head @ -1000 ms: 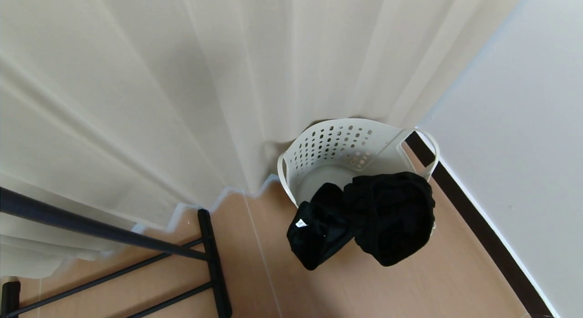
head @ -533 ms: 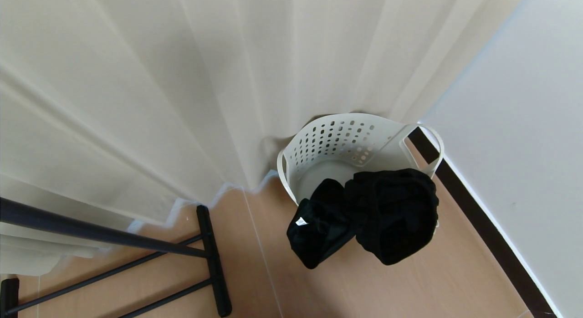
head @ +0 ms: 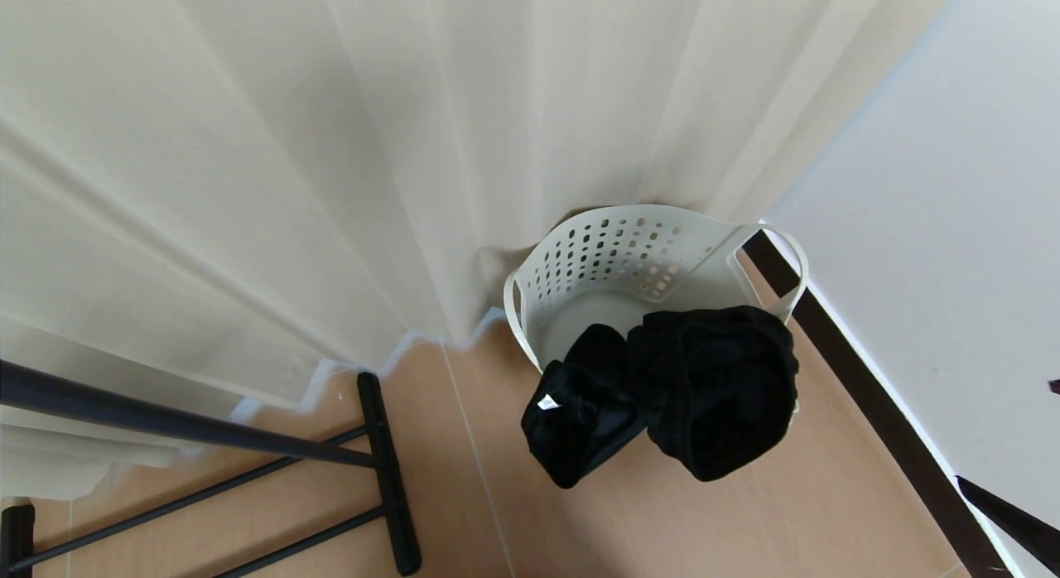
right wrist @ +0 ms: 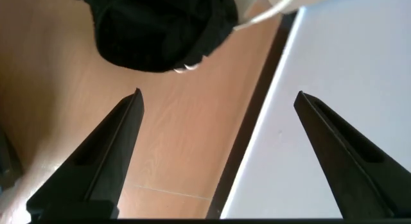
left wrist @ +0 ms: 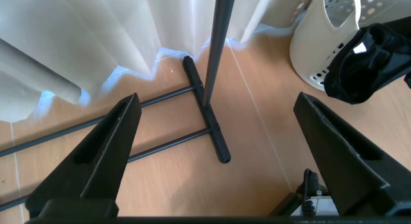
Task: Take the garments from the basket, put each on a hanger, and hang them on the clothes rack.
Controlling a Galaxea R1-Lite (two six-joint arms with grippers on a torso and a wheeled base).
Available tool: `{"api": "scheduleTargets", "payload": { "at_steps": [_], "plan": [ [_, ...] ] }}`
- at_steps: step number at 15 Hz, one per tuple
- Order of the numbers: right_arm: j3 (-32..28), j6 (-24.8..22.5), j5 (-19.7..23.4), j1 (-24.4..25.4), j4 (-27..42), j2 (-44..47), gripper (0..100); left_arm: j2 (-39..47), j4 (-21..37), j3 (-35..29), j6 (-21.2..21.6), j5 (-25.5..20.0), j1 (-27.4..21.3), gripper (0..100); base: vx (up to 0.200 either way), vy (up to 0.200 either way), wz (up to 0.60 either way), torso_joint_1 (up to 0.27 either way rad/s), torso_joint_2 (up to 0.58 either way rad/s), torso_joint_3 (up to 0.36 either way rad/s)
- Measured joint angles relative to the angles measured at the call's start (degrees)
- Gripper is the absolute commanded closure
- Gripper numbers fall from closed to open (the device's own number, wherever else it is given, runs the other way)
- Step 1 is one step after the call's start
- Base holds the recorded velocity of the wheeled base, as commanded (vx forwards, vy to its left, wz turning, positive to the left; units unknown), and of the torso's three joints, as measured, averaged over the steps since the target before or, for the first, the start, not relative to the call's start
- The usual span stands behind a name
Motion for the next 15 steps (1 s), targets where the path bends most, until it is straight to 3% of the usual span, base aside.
{"api": "scheduleTargets", "payload": {
  "at_steps": [3,6,10,15],
  "plan": [
    [-10.3,-2.3,-5.2,9.3,3.3,13.0,0,0.0,0.0,0.0,0.0,0.0,0.0,0,0.0,0.0,0.0,0.0,0.0,0.0],
    [-18.5,-3.0,-10.4,14.8,4.1,25.6,0,0.0,0.0,0.0,0.0,0.0,0.0,0,0.0,0.0,0.0,0.0,0.0,0.0],
    [-27.3,-3.1,-17.1,16.6,4.1,39.3,0,0.0,0.0,0.0,0.0,0.0,0.0,0,0.0,0.0,0.0,0.0,0.0,0.0],
    [-33.2,-3.1,-19.8,14.8,0.3,50.4,0,0.0,0.0,0.0,0.0,0.0,0.0,0,0.0,0.0,0.0,0.0,0.0,0.0]
  ]
}}
